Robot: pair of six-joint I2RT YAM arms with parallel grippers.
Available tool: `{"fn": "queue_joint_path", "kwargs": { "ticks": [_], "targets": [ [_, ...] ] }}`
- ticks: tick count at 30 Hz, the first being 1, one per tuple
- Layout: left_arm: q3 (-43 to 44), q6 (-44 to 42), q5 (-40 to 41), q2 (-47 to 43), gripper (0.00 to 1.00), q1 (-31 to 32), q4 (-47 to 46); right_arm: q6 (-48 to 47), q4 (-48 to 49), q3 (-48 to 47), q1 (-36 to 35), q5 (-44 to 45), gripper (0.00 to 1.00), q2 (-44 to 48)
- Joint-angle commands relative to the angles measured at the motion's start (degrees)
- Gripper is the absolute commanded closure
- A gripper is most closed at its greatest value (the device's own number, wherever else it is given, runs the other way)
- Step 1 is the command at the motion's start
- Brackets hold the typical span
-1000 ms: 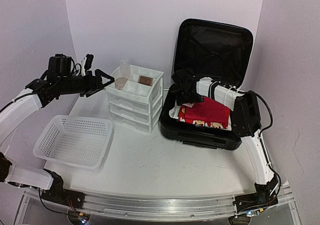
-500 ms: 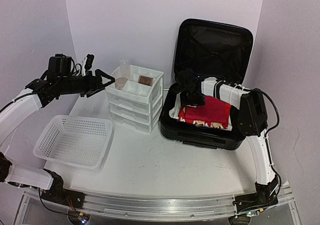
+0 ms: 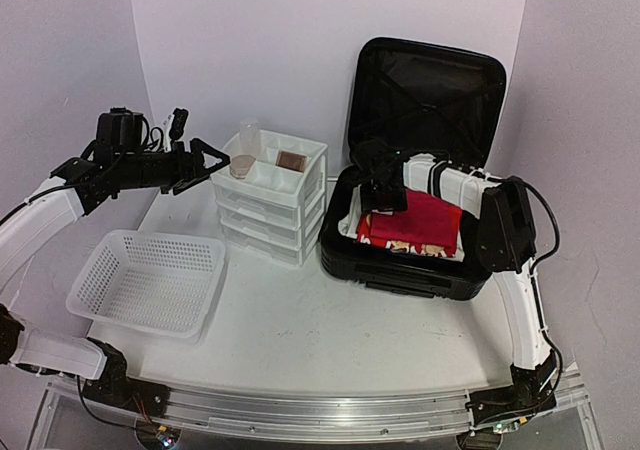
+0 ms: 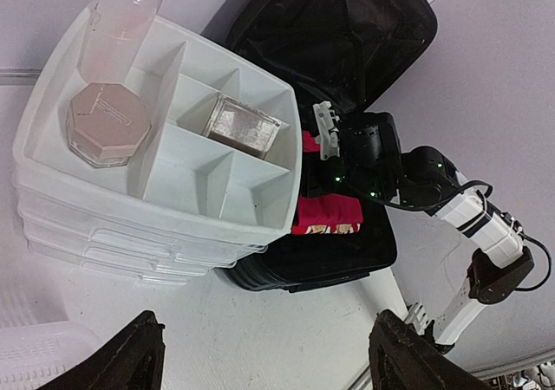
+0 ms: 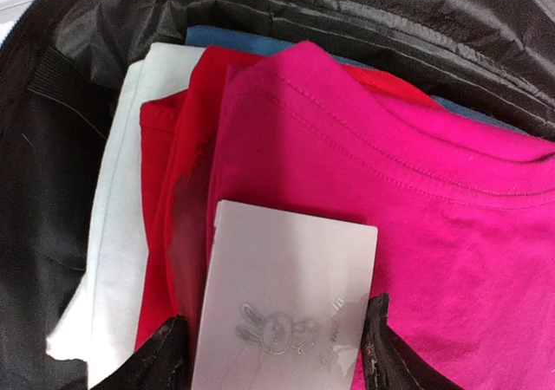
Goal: Open, take out, and arrange the luggage
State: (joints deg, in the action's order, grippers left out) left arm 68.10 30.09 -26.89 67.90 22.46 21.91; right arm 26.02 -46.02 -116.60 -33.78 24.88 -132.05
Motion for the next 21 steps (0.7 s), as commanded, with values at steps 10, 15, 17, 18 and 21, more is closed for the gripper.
{"fn": "queue_joint_path", "kwargs": {
  "ticks": [10,15,17,18,21],
  "targets": [
    [0.23,0.28,-0.86,-1.74,0.18,0.14,-3.47,3.69,1.11,0.07,0.76,-2.10,0.30,4.48],
    [0.09,0.24,-0.86,-2.05,0.18,0.13,-3.45,4.70,1.69,0.45,1.00,-3.65,0.39,4.34],
    [0.03,0.19,-0.77,-2.12,0.18,0.13,-3.50,4.80,1.72,0.38,1.00,-4.17,0.40,4.36],
    [0.02,0.27,-0.71,-2.13,0.18,0.14,-3.46,4.86,1.80,0.45,0.95,-4.18,0.40,4.57],
    [0.05,0.34,-0.66,-2.22,0.18,0.13,-3.47,4.54,1.81,0.49,1.00,-4.05,0.41,5.59]
  ]
}}
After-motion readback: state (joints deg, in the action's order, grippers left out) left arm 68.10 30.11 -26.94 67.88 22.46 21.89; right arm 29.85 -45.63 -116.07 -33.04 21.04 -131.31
